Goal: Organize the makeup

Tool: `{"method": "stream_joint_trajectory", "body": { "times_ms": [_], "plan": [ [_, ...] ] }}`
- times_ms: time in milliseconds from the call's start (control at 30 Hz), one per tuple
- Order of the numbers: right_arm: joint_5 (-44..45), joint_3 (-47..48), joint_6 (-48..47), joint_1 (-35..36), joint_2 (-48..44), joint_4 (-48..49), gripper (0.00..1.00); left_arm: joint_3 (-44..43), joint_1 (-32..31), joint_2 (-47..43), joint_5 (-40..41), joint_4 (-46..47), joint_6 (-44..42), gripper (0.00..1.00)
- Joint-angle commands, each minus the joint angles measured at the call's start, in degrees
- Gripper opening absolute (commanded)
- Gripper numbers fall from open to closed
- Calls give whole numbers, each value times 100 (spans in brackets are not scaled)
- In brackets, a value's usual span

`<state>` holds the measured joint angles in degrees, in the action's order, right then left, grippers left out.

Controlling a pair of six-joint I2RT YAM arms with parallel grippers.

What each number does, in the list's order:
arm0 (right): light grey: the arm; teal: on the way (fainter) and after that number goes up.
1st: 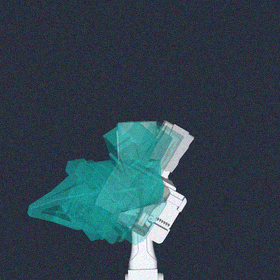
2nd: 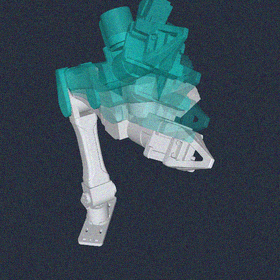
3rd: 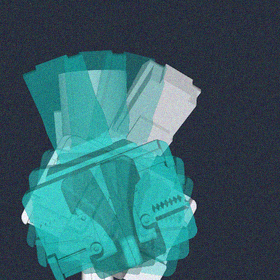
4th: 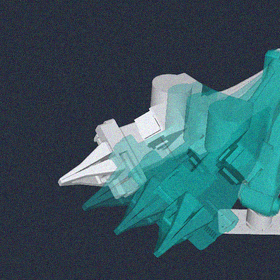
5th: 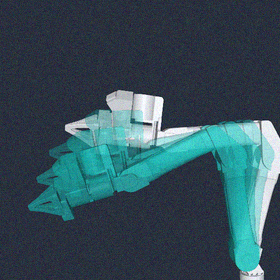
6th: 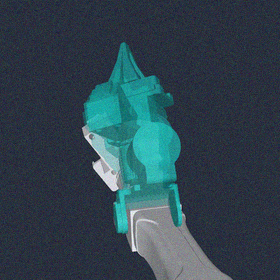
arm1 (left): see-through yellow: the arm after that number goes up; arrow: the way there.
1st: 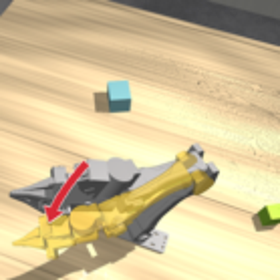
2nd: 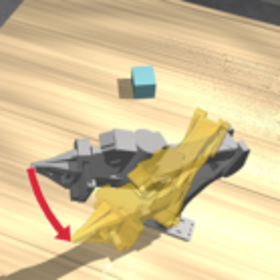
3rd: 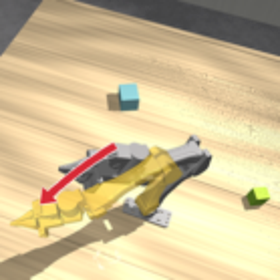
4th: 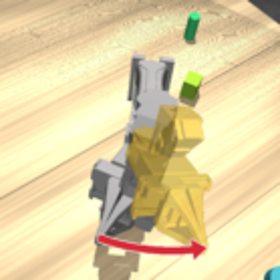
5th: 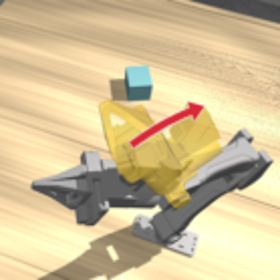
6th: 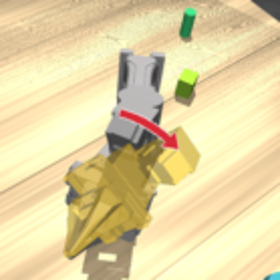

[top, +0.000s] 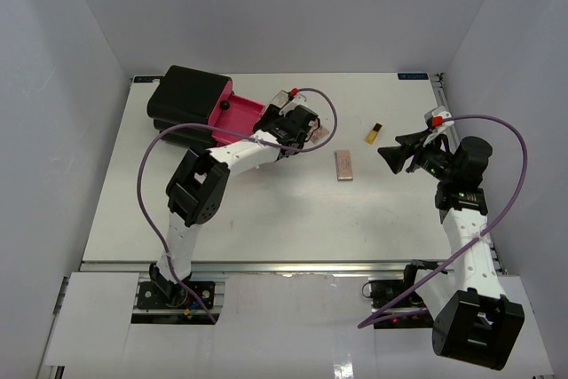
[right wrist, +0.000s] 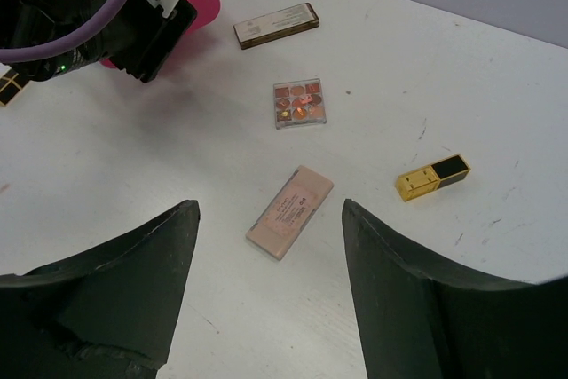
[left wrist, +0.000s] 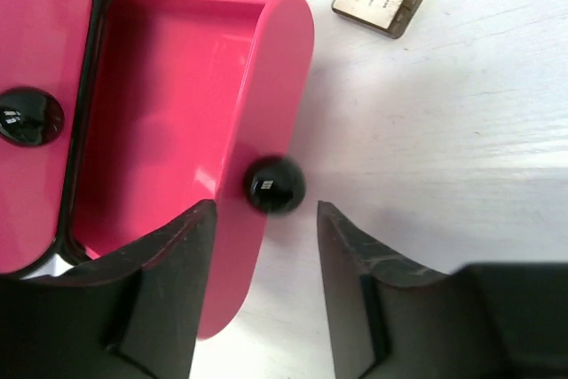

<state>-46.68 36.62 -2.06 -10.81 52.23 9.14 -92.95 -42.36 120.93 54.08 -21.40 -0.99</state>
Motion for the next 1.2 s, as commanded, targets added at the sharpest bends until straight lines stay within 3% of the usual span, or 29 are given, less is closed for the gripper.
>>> {"method": "stream_joint_trajectory", "body": {
  "times_ms": [0, 233, 333, 533, 767, 833, 933, 1167],
  "plan": [
    [-86, 21, -198, -26, -8, 94, 86, -88, -89, -897, -861, -380, 535, 78],
    [253, 268, -630, -19, 259, -368, 93, 488, -97, -1934, -2489, -445, 794, 98],
    [762, 712, -870, 106, 867, -1041, 93, 1157, -91, -2611, -3195, -341, 964, 98],
    [2898, 2094, -628, 723, 2593, -2296, 91, 2946, 60, -4626, -4452, 465, 1339, 98],
    [4536, 3444, 427, 1411, 4224, -2479, 90, 4807, 217, -6669, -4371, 998, 1592, 98],
    [4616, 3984, 738, 1442, 4745, -2694, 90, 5106, 219, -6999, -4208, 1076, 1646, 98],
    [4629, 4893, 1189, 1464, 5487, -2925, 90, 5176, 211, -7256, -4061, 1018, 1672, 98],
    [5379, 5545, 1551, 1633, 6551, -3076, 95, 5220, 211, -7608, -3840, 885, 1658, 98]
  ]
}}
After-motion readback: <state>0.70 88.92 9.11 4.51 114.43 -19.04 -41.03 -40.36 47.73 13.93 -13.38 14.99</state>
